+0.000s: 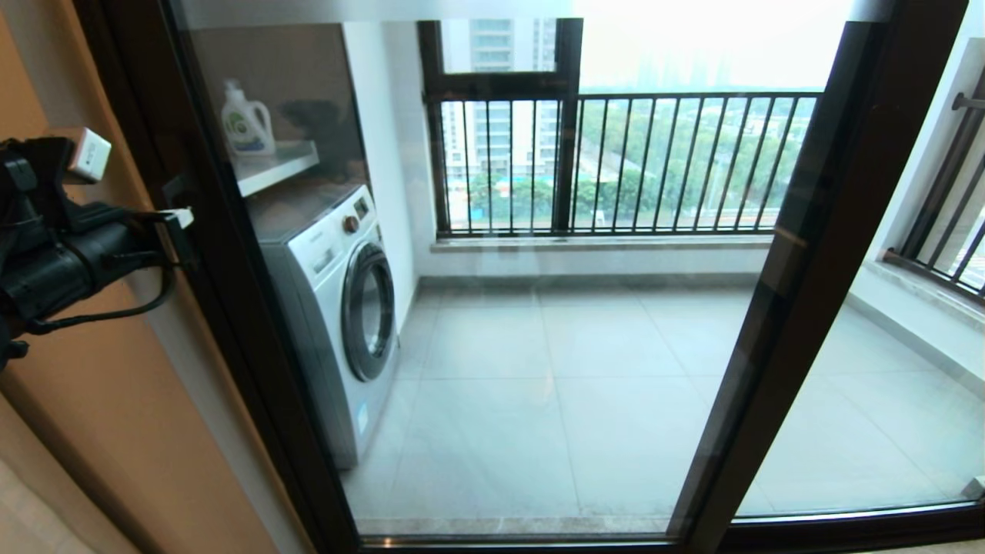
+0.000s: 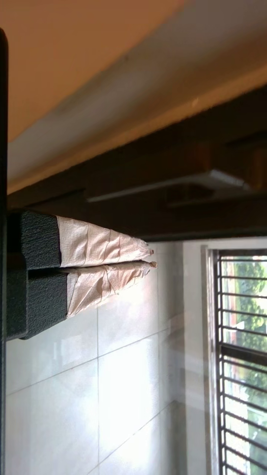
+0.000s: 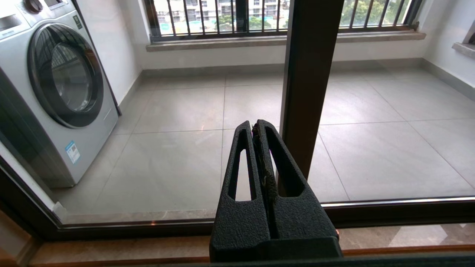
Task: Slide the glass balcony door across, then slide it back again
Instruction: Open the slid door
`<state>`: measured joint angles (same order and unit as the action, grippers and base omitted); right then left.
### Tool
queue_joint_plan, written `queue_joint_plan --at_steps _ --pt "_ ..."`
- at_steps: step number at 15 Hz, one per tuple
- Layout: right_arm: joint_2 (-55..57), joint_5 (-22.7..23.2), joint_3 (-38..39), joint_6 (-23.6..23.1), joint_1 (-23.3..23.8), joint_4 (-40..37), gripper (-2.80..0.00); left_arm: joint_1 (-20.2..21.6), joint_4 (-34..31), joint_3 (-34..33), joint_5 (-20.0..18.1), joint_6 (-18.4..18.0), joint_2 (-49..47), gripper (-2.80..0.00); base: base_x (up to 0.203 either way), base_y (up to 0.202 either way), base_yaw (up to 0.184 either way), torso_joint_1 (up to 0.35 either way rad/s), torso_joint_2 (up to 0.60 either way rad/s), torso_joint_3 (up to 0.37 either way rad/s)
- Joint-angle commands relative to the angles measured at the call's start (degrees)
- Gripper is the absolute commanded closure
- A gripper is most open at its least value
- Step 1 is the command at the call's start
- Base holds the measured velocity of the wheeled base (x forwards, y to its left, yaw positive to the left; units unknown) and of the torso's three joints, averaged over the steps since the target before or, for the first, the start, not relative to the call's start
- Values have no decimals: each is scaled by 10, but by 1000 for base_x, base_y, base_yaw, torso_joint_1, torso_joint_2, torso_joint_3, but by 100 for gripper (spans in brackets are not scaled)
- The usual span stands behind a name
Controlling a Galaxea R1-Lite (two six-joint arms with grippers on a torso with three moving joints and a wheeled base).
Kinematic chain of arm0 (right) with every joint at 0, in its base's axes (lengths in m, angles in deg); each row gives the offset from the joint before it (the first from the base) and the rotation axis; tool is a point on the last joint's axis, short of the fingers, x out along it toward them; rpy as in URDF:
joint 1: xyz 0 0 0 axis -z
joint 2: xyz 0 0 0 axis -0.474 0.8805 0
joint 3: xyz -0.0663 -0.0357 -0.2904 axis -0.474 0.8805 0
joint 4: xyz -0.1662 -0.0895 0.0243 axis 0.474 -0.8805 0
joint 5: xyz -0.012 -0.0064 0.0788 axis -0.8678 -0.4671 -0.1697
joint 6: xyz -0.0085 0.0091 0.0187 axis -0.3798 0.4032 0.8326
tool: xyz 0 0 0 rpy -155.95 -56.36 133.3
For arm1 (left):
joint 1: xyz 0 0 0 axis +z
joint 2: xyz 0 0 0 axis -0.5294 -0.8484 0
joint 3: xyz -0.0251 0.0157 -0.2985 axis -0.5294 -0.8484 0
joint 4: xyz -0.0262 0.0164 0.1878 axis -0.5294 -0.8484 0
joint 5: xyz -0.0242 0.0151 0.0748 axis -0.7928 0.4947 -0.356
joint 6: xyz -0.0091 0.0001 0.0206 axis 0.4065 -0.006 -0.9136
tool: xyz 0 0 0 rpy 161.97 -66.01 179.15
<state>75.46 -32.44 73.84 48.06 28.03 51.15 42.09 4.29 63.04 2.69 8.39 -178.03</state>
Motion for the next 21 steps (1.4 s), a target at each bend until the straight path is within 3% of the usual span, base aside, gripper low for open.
queue_joint_plan --at_steps 1,8,21 --pt "-1 0 5 0 0 0 0 27 2 0 -13 0 18 0 0 0 0 0 0 0" --pt "-1 0 5 0 0 0 0 97 -8 51 -57 -1 -25 0 0 0 0 0 0 0" --pt "-1 0 5 0 0 0 0 93 -9 172 -53 -19 -150 0 0 0 0 0 0 0"
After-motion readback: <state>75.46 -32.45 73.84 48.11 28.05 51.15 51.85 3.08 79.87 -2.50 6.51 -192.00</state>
